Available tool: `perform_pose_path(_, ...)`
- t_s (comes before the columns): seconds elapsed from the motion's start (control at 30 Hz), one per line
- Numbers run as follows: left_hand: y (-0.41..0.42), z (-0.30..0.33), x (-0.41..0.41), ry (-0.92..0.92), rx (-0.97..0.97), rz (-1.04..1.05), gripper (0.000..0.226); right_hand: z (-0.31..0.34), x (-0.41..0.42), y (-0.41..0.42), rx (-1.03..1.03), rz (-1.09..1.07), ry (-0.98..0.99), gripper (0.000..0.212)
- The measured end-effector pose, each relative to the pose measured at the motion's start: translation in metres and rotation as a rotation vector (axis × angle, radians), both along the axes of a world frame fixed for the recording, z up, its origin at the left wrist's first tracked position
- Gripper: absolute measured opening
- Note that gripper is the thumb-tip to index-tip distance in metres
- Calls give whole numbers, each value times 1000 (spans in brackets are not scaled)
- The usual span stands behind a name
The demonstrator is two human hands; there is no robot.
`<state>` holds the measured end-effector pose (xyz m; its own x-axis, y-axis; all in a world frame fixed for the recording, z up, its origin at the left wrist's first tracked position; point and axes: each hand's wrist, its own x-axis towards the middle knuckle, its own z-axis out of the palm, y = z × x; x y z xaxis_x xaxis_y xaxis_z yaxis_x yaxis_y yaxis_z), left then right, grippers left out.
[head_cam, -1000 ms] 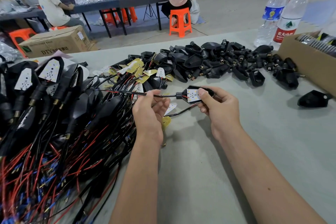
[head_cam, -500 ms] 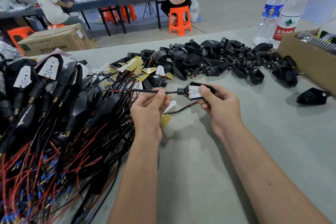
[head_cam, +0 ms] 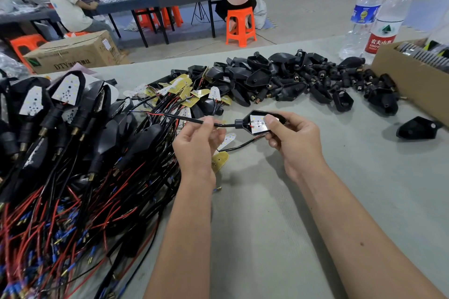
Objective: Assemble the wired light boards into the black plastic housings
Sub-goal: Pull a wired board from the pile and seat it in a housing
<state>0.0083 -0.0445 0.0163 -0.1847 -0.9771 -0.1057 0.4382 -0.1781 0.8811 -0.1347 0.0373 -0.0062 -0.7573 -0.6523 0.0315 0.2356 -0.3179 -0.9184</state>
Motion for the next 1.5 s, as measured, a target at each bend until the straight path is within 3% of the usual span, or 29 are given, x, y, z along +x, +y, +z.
perform_pose_path(0.27, -22, 10, 36, 200, -5, 212, 25, -2, -9, 5, 60, -21, 38, 5)
perform_pose_path(0.47, -21, 13, 39, 200, -16, 294, 25, -7, -18, 6, 270, -67, 168, 8)
perform_pose_path(0.7, -29, 21, 50, 283, -55, 299, 19, -5, -30, 14, 470, 65, 300, 5)
perform_pose_path(0.93, -30, 22, 54, 35, -225, 242, 37, -3, -36, 17, 557, 89, 434, 7)
perform_pose_path(1.1, -25, 14, 37, -506, -655, 153, 29, 4, -34, 23, 602, 218, 598, 10)
perform_pose_path(1.17, -23, 10, 31, -643, -730, 137, 24, 9, -33, 26, 610, 305, 639, 9)
perform_pose_path(1.3, -18, 4, 26, -699, -687, 140, 18, 18, -33, 31, 601, 394, 662, 12)
perform_pose_path(1.5, -19, -1, 25, -569, -551, 47, 22, 28, -40, 43, 658, 453, 717, 19)
